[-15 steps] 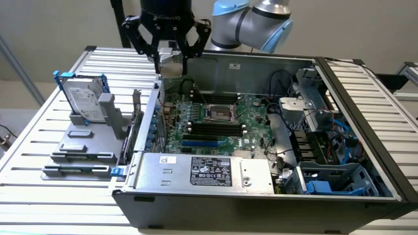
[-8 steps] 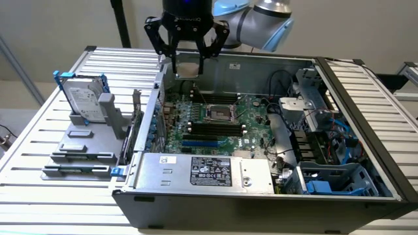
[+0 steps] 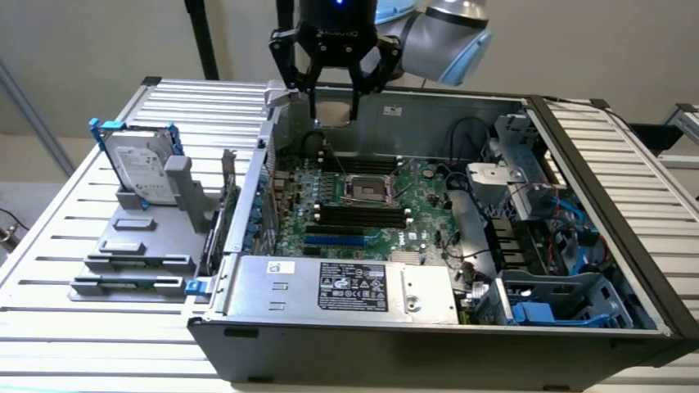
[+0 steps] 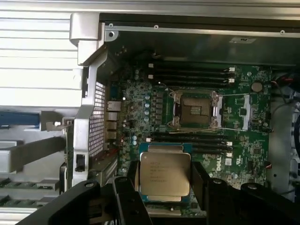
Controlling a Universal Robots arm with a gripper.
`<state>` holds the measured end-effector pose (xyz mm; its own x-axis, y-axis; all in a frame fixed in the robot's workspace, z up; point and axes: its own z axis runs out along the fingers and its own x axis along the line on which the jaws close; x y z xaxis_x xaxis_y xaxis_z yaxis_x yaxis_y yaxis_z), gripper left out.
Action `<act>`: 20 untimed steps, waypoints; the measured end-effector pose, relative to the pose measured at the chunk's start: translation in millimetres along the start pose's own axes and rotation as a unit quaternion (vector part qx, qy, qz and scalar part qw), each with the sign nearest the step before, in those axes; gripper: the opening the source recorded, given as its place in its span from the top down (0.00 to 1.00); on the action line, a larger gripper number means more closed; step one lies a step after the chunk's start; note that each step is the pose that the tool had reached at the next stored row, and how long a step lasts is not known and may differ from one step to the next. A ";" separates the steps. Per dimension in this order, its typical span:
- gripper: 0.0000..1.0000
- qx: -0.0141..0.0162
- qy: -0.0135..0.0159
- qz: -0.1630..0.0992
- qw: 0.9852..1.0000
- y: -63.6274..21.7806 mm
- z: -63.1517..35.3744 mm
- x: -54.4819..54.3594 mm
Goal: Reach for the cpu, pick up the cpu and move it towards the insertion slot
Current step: 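Pick up the cpu and move it towards the insertion slot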
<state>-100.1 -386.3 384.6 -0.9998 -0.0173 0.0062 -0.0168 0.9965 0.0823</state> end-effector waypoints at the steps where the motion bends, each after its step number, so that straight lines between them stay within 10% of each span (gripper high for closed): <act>1: 0.46 0.000 0.000 0.000 1.000 3.0 1.7 -2.7; 20: 0.46 0.003 0.000 0.003 1.000 32.4 28.2 -56.1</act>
<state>-44.7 -350.7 358.8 -0.9999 -0.0118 0.0066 -0.0113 0.9971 0.0754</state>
